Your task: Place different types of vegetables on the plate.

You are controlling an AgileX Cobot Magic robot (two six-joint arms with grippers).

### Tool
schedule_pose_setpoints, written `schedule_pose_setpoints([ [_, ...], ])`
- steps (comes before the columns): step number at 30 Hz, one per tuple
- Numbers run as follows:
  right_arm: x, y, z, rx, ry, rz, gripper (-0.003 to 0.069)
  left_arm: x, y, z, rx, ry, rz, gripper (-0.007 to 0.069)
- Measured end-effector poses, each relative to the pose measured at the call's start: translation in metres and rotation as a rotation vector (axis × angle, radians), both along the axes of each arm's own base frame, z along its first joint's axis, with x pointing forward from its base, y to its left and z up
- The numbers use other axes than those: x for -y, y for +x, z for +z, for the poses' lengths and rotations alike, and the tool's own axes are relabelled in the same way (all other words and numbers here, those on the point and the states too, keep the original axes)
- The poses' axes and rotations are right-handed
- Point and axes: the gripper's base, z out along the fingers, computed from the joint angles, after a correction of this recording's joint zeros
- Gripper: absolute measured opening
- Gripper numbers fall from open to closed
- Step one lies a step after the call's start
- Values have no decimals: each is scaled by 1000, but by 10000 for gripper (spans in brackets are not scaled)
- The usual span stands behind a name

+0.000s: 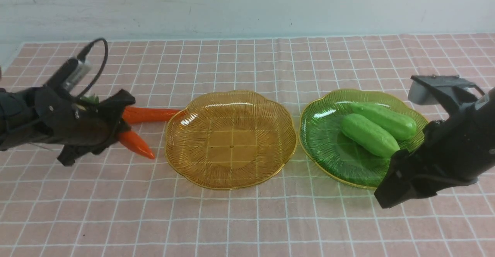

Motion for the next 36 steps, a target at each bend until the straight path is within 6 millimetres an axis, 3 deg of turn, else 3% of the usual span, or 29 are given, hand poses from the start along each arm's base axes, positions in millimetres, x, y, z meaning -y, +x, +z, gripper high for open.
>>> schedule_pose_setpoints([
  [7,0,0,0,0,0,0,494,-6,7,-7,-19,-76,81,515],
  [10,0,0,0,0,0,0,494,-24,14,-4,-3,-95,149,573],
  [12,0,0,0,0,0,0,494,-52,23,-1,5,-132,254,574],
  [15,0,0,0,0,2,-1,494,-85,44,0,34,-166,365,520],
  [19,-1,0,0,-2,7,-2,494,-102,68,1,33,-180,380,434],
  [23,-1,0,0,-2,7,-2,494,-104,93,15,38,-99,253,321],
  [25,-1,0,0,-2,7,-2,494,-106,100,21,33,-37,193,272],
  [27,-1,0,0,-2,7,-2,494,-110,108,36,1,86,111,176],
  [31,-1,1,0,4,10,-5,494,-119,114,47,-77,229,95,43],
  [36,-2,2,1,13,22,-13,494,-120,121,33,-195,229,211,19],
])
